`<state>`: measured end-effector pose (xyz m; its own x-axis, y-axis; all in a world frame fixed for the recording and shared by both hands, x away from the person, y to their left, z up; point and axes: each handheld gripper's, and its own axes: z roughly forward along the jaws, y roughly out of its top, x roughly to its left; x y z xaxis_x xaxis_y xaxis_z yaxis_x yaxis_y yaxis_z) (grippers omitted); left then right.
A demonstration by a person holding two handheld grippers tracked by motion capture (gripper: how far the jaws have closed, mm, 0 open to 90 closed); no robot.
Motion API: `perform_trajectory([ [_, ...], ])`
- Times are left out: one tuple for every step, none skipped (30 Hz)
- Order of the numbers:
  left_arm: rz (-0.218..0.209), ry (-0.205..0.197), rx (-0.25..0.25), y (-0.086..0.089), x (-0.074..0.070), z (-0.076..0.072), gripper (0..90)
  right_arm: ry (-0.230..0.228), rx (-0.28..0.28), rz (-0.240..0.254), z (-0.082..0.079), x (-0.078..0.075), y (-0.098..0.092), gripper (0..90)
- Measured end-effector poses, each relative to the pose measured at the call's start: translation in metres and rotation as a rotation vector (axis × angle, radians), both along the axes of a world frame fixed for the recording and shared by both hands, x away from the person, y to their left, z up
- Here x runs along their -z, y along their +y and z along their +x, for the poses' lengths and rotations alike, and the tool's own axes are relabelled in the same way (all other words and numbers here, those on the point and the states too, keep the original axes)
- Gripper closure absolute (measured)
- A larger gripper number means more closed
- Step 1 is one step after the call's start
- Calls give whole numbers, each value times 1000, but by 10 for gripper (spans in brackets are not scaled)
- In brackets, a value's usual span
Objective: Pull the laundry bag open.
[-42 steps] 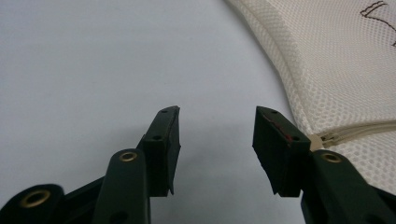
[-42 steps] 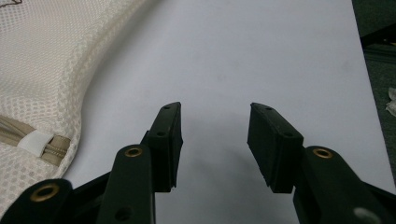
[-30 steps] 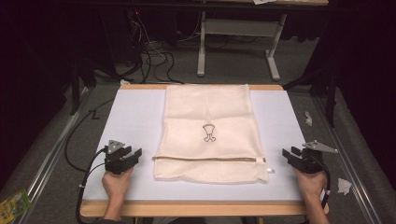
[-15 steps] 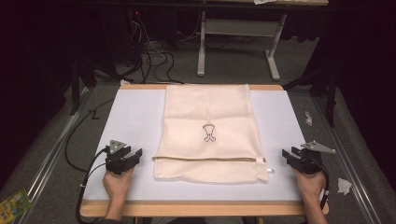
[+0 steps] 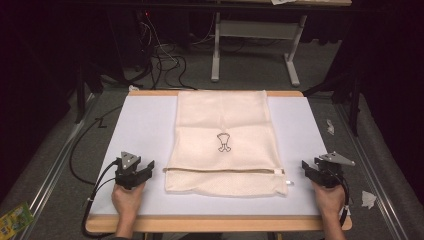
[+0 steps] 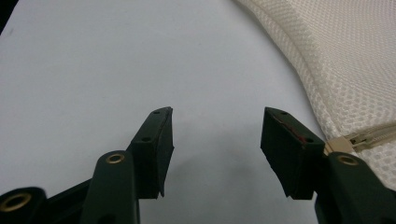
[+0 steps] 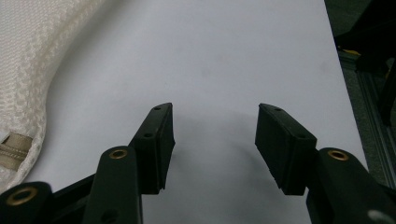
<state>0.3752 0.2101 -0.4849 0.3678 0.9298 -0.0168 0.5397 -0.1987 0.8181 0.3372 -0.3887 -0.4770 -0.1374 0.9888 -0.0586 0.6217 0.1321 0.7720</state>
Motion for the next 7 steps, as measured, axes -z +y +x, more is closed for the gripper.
perform_trajectory([
  [-1, 3, 1, 0, 0, 0, 437, 0, -1, -2, 0, 0, 0, 474],
  [-1, 4, -1, 0, 0, 0, 435, 0, -2, -1, 0, 0, 0, 472],
  [-1, 5, -2, 0, 0, 1, 433, 1, -1, -2, 0, 0, 0, 471],
  [-1, 6, -3, 0, 0, 1, 433, 0, -2, -1, 0, 0, 0, 470],
  [-2, 10, -4, 0, 0, 1, 433, 1, -2, -1, 0, 0, 0, 468],
  [-2, 12, -3, 0, 0, 1, 431, 3, 0, 2, 0, 0, 0, 467],
  [-2, 12, -5, 0, 0, 1, 431, 8, 7, 3, 0, 0, 0, 462],
])
